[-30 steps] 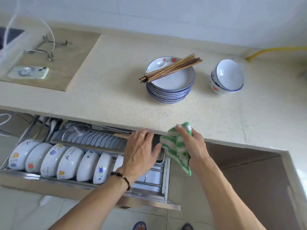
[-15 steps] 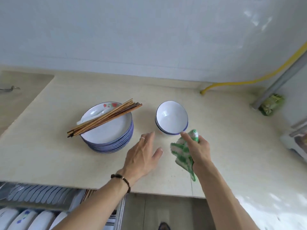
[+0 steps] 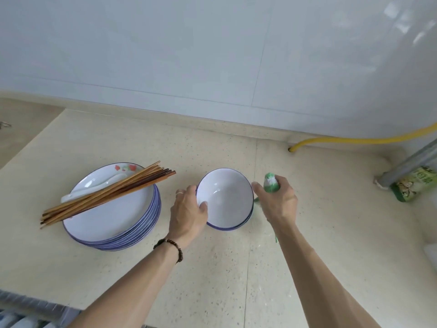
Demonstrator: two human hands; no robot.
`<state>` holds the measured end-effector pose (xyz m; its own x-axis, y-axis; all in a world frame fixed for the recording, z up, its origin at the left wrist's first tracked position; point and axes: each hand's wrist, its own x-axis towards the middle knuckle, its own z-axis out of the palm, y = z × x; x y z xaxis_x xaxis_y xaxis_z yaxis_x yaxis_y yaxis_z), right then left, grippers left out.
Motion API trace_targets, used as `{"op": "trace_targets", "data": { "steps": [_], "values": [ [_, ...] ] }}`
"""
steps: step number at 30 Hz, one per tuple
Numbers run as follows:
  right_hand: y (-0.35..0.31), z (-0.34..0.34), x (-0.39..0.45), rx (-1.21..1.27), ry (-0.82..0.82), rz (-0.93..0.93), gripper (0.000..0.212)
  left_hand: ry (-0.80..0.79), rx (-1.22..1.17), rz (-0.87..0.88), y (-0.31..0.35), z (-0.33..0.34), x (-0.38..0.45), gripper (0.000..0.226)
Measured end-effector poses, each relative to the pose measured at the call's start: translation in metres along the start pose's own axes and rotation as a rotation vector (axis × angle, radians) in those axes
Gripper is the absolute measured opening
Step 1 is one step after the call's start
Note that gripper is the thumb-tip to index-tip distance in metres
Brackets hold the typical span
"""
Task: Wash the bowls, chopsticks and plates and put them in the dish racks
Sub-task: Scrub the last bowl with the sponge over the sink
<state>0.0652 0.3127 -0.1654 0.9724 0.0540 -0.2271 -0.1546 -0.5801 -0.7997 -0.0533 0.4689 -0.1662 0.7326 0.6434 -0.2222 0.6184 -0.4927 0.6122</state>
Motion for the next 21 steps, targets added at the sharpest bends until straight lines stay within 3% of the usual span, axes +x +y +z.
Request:
{"op": "trace_targets", "data": {
  "steps": [4, 9, 15, 21],
  "values": [
    [-0.003, 0.011, 0.007, -0.115, -0.219, -0.118, 0.042, -0.021, 0.03, -0.013, 0.001, -0.002, 0.006, 0.032],
    [-0.002, 0.023, 0.013, -0.178, -0.233, -0.164, 0.008, -0.048, 0.03, 0.013, 0.003, -0.008, 0.009, 0.031],
    [-0.013, 0.008, 0.017, -0.178, -0.245, -0.212, 0.003, -0.083, -0.07, 0.01, 0.011, -0.018, 0.011, 0.024],
    [-0.027, -0.023, 0.011, -0.122, -0.261, -0.141, 0.006, -0.146, -0.266, 0.015, 0.03, -0.039, 0.005, 0.021]
  ]
}}
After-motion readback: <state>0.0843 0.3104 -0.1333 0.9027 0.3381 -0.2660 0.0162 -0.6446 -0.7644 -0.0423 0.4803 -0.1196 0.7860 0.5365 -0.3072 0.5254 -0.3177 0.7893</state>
